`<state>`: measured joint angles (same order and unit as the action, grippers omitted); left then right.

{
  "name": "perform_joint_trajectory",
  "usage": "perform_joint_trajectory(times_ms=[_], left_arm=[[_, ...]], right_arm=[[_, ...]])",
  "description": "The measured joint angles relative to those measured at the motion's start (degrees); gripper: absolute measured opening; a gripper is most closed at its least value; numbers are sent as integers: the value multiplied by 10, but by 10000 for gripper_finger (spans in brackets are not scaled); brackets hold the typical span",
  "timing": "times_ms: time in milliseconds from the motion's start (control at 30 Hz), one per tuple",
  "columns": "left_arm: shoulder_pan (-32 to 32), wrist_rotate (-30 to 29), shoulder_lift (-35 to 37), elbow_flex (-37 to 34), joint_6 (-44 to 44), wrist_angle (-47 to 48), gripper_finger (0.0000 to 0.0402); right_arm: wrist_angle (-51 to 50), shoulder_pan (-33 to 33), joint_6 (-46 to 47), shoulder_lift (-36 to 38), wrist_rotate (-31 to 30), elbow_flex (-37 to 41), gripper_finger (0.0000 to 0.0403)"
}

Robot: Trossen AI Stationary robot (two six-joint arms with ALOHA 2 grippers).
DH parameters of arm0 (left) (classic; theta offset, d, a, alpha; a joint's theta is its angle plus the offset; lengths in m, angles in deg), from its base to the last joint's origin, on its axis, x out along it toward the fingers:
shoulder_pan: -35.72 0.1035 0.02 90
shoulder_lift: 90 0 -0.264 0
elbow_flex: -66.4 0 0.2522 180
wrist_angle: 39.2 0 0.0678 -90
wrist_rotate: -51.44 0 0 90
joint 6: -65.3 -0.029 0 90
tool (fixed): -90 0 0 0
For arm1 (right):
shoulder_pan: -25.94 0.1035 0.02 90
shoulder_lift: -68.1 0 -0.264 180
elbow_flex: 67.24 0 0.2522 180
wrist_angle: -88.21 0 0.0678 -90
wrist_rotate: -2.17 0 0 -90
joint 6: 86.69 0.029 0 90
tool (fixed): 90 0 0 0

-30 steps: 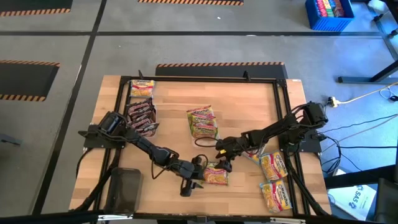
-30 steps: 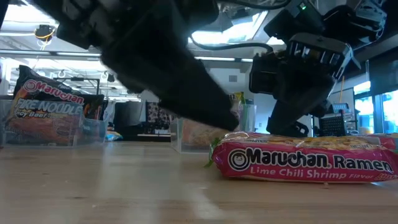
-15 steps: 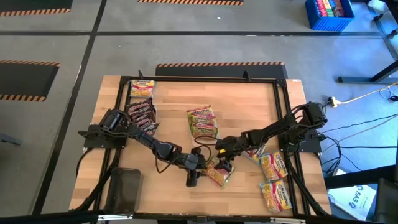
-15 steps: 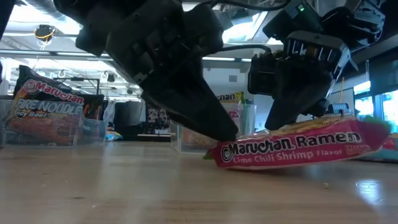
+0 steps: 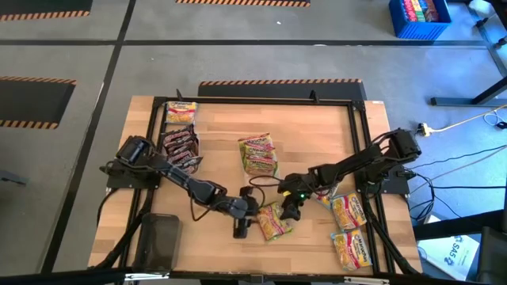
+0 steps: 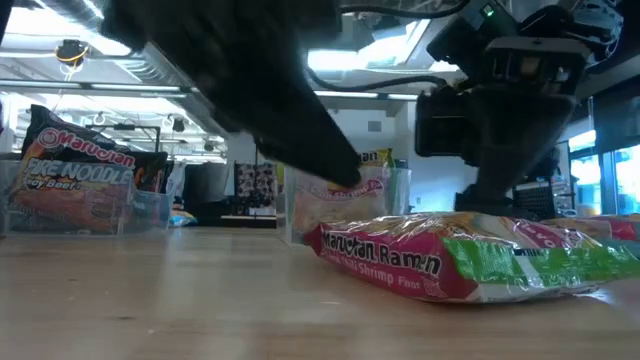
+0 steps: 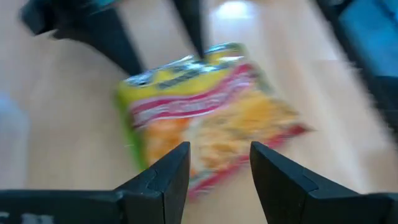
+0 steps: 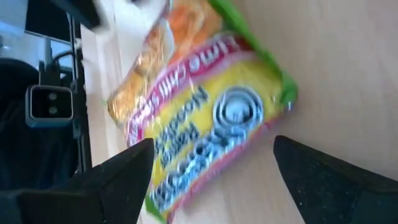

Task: Sort Maruchan noodles
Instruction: Put the green noodle pack into the right transparent bin

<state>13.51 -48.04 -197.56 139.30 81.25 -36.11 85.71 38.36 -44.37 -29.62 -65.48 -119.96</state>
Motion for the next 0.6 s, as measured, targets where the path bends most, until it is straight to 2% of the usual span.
perform_joint_trajectory(times_ms=[133,200,400,600], left_arm=[[-21,58,8,0,3,2,161],[-29,75,6,0,13,23,161],[-36,66,-31,0,20,26,161],[-3,95,-56,0,49,2,161]], right_arm=[[-39,7,39,22,0,1,334],[-42,22,65,23,-19,1,334],[8,68,108,2,-81,0,335],[38,75,115,-8,-94,0,335]])
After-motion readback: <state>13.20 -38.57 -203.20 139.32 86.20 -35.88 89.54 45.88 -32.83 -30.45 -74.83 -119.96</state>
